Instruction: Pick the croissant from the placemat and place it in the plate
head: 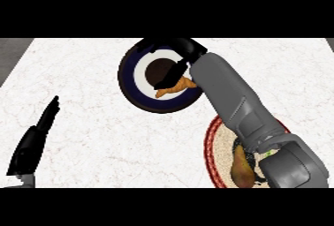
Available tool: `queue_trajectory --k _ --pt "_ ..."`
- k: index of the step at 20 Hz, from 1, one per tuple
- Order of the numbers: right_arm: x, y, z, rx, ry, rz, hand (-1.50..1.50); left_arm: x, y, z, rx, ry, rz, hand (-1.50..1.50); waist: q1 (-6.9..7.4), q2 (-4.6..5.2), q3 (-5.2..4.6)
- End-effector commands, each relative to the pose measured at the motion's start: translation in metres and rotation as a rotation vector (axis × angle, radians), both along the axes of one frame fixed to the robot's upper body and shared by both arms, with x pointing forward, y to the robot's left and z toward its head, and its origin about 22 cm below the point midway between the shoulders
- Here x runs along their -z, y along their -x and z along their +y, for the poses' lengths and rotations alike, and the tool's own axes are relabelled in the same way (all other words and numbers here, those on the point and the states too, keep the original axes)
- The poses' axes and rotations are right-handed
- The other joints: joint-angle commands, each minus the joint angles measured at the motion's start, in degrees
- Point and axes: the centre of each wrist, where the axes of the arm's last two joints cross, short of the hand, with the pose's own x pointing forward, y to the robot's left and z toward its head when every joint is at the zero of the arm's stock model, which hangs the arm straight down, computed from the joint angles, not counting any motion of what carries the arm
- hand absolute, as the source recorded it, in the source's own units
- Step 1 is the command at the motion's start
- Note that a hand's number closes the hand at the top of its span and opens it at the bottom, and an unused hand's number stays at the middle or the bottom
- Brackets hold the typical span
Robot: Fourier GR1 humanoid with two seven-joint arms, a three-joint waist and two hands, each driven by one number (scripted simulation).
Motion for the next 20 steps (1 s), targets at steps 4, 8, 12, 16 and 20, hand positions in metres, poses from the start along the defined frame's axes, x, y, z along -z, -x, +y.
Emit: queue_trajectory --k 4,8,12,16,20 --pt "0.005 -0.005 -0.026 0.129 -0.32 0.099 -1.5 -0.006 0.002 -0.003 0.001 0.006 -0.005 0.0 -0.04 0.16 0.09" --pt "-0.014 -0.016 -0.059 0.272 -0.377 0.151 -1.5 -0.007 -0.003 -0.001 -0.004 -0.011 -0.014 0.0 0.3 0.64 0.04" --pt "-0.011 -0.02 -0.109 0.297 -0.488 0.223 -1.5 -0.002 0.0 -0.002 0.018 -0.013 -0.028 0.0 0.74 1.03 0.08" --pt "-0.001 -0.017 -0.141 0.314 -0.594 0.247 -1.5 -0.007 0.001 -0.01 0.035 0.006 -0.028 0.0 2.3 1.59 0.19" --pt "-0.011 -0.016 -0.18 0.283 -0.637 0.188 -1.5 -0.01 -0.008 -0.014 0.053 0.01 -0.034 0.0 2.72 2.21 0.25"
